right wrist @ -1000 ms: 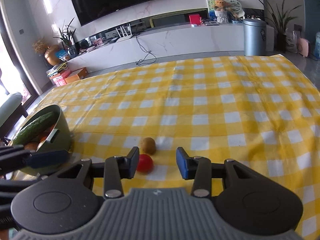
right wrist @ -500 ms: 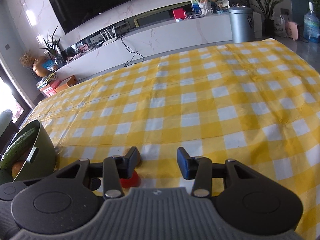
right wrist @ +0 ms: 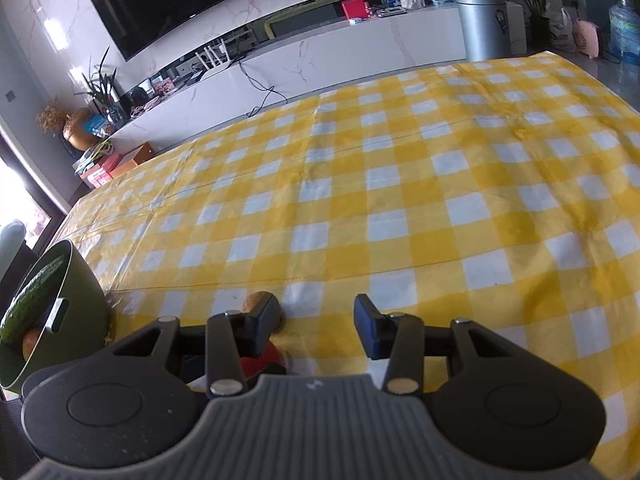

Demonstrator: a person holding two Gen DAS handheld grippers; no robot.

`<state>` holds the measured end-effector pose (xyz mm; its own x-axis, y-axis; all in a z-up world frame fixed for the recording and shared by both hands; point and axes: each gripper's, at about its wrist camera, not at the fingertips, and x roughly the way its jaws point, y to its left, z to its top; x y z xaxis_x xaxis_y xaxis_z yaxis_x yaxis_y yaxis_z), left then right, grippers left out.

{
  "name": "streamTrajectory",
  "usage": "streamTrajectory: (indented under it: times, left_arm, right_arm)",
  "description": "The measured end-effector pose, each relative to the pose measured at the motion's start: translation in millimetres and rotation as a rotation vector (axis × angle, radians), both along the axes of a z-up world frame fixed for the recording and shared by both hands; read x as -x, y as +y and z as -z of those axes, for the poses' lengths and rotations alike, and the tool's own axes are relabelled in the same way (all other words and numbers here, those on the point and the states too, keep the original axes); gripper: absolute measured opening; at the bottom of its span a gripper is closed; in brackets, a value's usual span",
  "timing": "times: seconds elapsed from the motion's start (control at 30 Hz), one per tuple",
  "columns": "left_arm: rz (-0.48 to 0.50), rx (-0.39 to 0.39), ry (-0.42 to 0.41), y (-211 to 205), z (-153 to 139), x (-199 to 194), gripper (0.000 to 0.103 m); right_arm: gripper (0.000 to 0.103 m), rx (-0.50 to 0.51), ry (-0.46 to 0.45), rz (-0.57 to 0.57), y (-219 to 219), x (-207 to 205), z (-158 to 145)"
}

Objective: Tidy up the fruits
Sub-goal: 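Grasp the red cherry tomato with the left tool while the right tool grasps the brown kiwi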

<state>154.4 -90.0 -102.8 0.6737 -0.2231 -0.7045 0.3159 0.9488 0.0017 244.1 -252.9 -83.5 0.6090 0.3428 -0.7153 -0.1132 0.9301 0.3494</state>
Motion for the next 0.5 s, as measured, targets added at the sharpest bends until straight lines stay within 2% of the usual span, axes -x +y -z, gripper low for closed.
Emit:
streamTrajectory:
  times: [0.07, 0.1, 0.17, 0.33, 0.5]
  left_arm:
    - [0.000, 0.005, -0.003, -0.5, 0.1, -0.9, 0.045]
    - [0.002, 0.011, -0.002, 0.1, -0.2, -0.5, 0.038]
    - [0.004, 0.015, -0.001, 0.8, -0.6, -0.9, 0.034]
    - [-0.010, 0.024, -0.008, 7.7, -5.9, 2.9, 0.033]
    - [-0.034, -0.011, 0.013, 19.6, -12.5, 6.5, 0.033]
  right_arm:
    - [0.041, 0.012, -0.014, -0.020, 4.9, -0.3, 0.0]
    - [0.040, 0.017, -0.020, -0.027, 7.0, -0.4, -0.3]
    - [0.040, 0.024, -0.035, -0.043, 10.7, -1.0, -1.0]
    - [0.040, 0.004, -0.052, -0.085, 18.9, -3.2, -2.0]
    - [0.040, 0.014, -0.056, -0.114, 31.2, -8.4, -0.1]
